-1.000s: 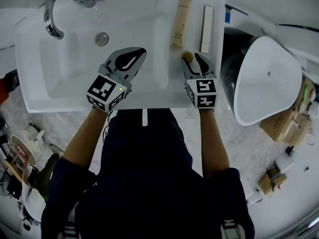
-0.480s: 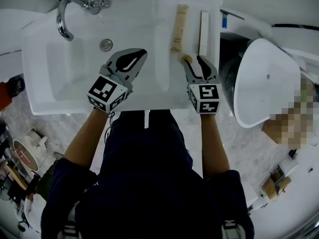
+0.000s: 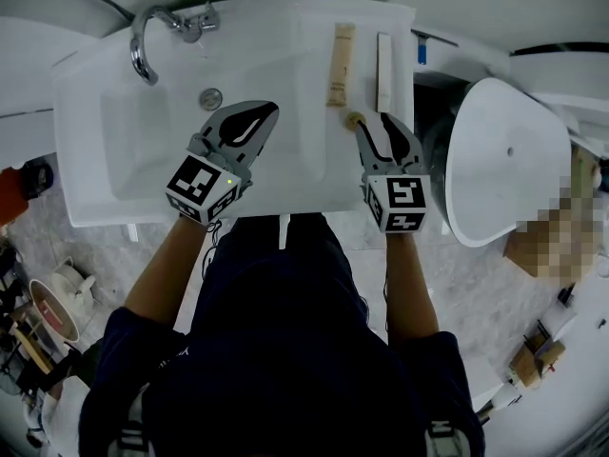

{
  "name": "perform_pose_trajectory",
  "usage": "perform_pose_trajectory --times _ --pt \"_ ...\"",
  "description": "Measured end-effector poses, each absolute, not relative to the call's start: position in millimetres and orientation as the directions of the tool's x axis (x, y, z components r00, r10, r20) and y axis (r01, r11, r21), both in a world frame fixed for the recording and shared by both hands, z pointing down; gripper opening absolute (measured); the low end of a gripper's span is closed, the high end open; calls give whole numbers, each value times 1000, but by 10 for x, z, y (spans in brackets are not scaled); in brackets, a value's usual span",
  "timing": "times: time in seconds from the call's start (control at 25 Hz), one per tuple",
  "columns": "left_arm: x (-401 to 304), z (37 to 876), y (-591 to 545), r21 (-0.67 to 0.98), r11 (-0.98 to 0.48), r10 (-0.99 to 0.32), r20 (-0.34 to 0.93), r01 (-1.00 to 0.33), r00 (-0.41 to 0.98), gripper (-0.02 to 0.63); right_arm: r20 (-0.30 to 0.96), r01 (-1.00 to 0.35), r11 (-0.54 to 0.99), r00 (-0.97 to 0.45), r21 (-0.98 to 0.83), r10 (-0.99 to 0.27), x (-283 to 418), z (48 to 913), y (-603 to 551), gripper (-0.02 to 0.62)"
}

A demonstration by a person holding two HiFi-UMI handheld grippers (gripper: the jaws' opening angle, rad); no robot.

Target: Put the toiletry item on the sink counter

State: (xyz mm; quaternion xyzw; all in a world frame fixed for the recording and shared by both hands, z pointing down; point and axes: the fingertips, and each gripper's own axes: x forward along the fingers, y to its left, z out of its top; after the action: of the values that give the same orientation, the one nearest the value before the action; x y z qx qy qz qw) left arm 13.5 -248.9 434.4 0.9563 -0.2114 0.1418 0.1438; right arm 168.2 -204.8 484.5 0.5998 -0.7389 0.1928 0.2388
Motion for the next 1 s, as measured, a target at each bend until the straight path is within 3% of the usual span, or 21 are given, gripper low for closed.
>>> perform_pose_trajectory --times 1.0 --pt "10 3609 -2413 168 -908 -347 209 -383 914 34 404 -988 150 -124 31 -906 1415 3802 -1971 155"
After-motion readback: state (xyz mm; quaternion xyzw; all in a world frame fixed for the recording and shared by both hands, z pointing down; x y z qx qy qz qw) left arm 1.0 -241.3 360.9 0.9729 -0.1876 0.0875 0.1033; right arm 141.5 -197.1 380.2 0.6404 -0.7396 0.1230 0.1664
